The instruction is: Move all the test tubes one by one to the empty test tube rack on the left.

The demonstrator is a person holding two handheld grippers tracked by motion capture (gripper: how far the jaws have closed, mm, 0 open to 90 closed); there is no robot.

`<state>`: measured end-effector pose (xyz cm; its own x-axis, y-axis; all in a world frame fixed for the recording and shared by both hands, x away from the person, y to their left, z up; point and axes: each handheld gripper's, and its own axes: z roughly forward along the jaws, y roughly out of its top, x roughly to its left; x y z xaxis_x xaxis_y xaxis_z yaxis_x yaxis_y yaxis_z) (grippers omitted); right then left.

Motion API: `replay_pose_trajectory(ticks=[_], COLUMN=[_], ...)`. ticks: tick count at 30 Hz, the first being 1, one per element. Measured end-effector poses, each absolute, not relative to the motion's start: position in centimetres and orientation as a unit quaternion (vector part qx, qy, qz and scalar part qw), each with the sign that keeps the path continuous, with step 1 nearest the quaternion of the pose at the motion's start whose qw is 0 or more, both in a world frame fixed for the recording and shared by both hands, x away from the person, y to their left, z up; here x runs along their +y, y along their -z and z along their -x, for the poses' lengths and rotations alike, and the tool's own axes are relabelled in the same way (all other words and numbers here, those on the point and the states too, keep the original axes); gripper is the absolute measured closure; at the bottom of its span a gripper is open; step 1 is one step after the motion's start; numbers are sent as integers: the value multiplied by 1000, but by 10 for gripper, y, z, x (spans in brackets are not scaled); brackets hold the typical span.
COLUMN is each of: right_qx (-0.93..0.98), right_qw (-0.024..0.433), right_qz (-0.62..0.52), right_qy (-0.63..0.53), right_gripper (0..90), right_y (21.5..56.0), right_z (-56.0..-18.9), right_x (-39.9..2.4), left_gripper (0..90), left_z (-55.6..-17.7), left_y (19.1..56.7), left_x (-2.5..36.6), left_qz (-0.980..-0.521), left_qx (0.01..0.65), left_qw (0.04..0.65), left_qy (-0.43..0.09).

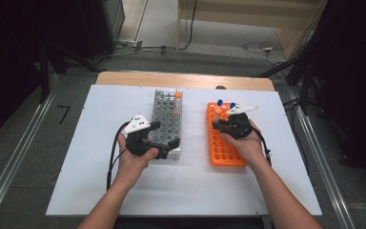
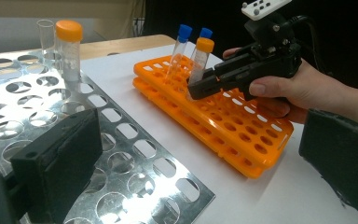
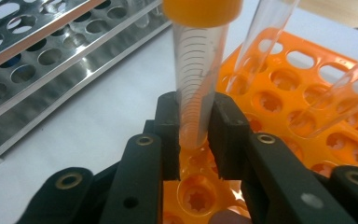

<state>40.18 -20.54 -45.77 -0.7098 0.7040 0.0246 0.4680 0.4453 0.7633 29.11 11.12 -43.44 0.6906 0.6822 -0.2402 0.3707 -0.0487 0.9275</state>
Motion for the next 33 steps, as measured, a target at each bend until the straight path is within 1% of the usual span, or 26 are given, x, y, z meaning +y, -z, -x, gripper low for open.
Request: replay_pose_trajectory(ticks=[7,14,19,33], right_qx=[818,801,797,800], right_qw=[166,179,172,138], right_qz=[-349,-333,-323,-291], right_qy=[-427,-464,-479,-506], right_gripper=[730,731,731,731], right_y=[455,439,433,436], right_z=[-394,-380,-367,-333], right_x=[-212,-223,-227,-226], left_gripper=[0,0,0,0], left_z=[-292,-292,-292,-290], left_y=[435,434,435,434], left_x=[110,105,102,96], left_qz=[-710,-712,-715,-720], left_qx=[371,367,364,356], left_qw=[583,584,582,582], left_qy=[-133,-131,-130,-127])
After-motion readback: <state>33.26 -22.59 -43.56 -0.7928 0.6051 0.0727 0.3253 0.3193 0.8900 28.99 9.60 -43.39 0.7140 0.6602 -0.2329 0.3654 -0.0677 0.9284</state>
